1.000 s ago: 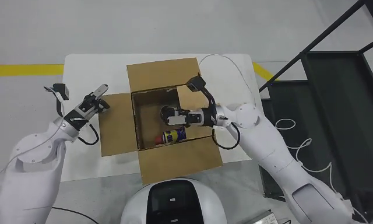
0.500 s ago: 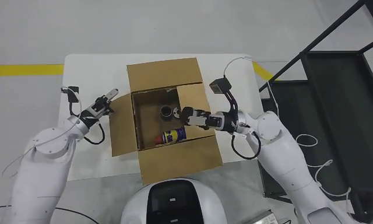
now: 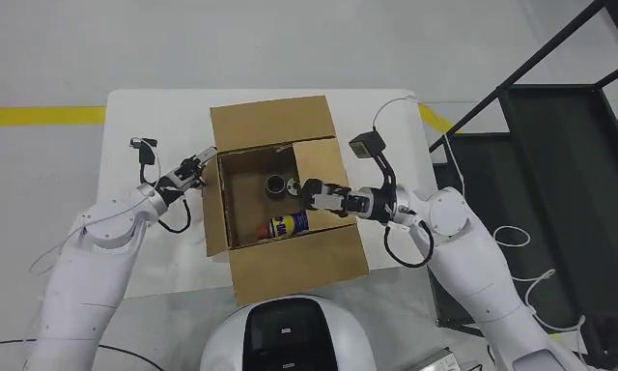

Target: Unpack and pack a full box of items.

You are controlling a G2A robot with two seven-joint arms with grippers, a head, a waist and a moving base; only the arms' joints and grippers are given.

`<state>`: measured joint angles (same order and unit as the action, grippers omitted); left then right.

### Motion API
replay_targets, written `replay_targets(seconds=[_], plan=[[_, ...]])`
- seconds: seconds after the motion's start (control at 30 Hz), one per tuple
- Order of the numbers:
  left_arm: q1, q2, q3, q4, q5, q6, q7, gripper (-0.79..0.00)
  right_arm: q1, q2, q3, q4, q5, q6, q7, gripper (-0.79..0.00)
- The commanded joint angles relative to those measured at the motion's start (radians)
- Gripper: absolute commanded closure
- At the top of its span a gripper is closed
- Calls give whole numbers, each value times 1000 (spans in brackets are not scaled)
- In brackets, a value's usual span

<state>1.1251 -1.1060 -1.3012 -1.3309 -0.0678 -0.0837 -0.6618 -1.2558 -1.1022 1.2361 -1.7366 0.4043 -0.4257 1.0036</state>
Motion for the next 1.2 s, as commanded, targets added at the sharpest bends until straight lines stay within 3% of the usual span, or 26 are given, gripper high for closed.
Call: replay_targets(seconds=[0.0,0.2,0.37,0.6,0.83,1.03,1.17], plan=[[6,2,-14,-19,-1,-9,5,-785,0,1,0,-2,0,0,2,-785],[91,22,-118,-195,-4,-27,4,-785,10,1,-8,-1,-2,7,11,-785],[157,36,-200,-335,-71,-30,-59,-785,21,3,-10,4,-24,26,16,-785],[139,40,-180,-443,-77,-14,-135,-785,-14,15,32,-34,-161,97,-54,-785],[11,25,-26,-410,-52,42,-184,-785,-149,30,129,-119,-207,120,-153,-785],[-131,-7,137,-280,-98,81,-196,-785,-252,39,200,-158,-172,96,-186,-785],[-216,-30,215,-164,-180,90,-241,-785,-252,39,200,-158,-172,96,-186,-785]])
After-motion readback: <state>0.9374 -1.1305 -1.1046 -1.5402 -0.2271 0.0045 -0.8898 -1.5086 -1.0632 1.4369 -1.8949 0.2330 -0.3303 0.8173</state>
